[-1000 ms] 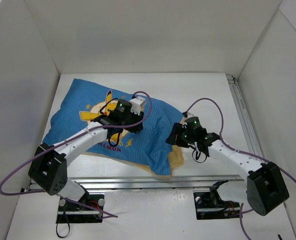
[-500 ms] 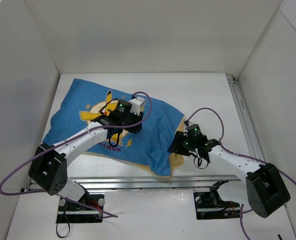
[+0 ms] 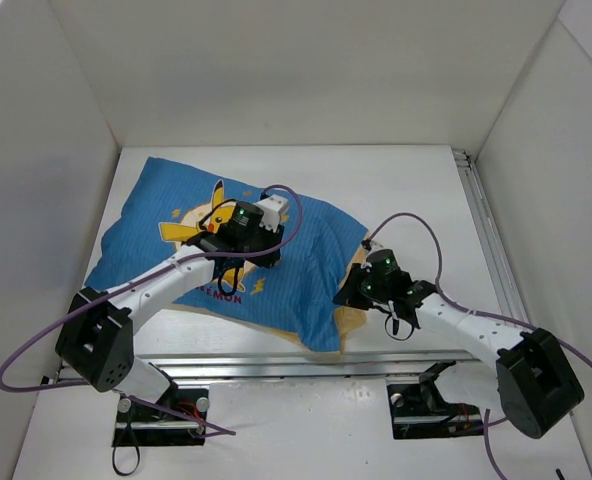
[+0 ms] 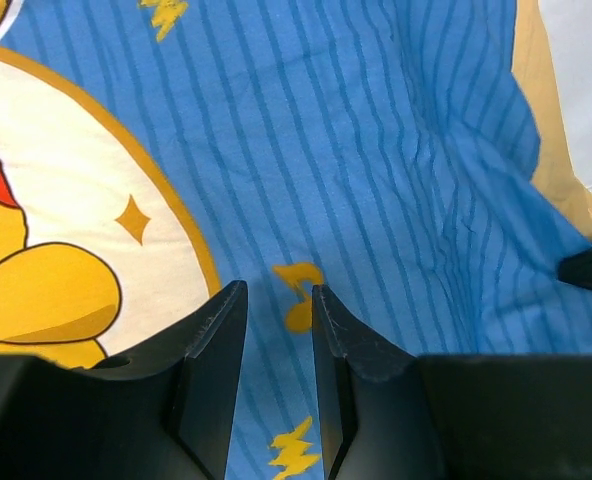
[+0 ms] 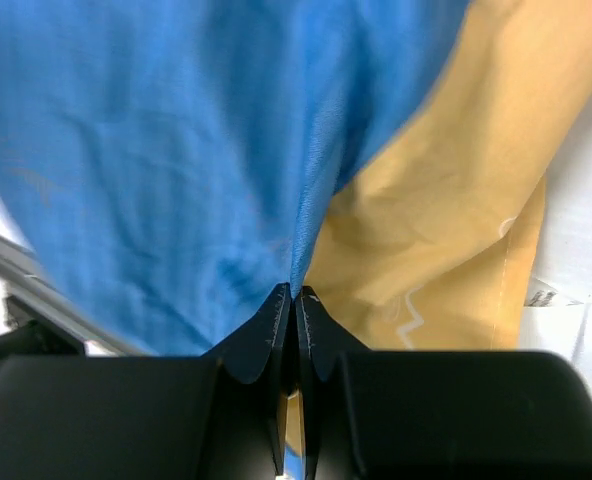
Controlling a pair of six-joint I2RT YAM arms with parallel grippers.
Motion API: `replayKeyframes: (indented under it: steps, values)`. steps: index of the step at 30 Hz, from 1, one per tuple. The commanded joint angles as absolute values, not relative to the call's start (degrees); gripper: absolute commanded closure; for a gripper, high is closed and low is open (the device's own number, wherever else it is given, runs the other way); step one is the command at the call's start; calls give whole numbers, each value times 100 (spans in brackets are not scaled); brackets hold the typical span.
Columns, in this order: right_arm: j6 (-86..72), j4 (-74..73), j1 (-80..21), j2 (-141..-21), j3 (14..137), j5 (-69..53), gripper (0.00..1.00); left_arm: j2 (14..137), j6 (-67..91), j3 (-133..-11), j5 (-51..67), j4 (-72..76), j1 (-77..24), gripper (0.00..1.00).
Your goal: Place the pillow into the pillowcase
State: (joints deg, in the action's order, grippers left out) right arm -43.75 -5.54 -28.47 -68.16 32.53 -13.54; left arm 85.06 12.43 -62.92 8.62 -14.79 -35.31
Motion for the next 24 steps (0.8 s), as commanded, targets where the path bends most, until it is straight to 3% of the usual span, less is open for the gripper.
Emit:
replayKeyframes:
  steps: [1, 8, 17, 24]
  values:
    - [-4316, -289, -2865, -6110, 3708, -1178, 100, 8279, 1327, -6381, 659, -1283, -3516, 72]
    - [-3613, -1134, -1779, -5836, 4728, -1185, 100, 8429, 1862, -6750, 80, -1354, -3024, 70]
    - [-3313, -1283, -826, -5054, 4501, -1064, 100, 8534, 2056, -6759, -290, -1222, -2426, 65]
    - [-3401, -1275, -467, -5606, 4307, -546, 100, 8622, 2162, -6671, -386, -1257, -2259, 61]
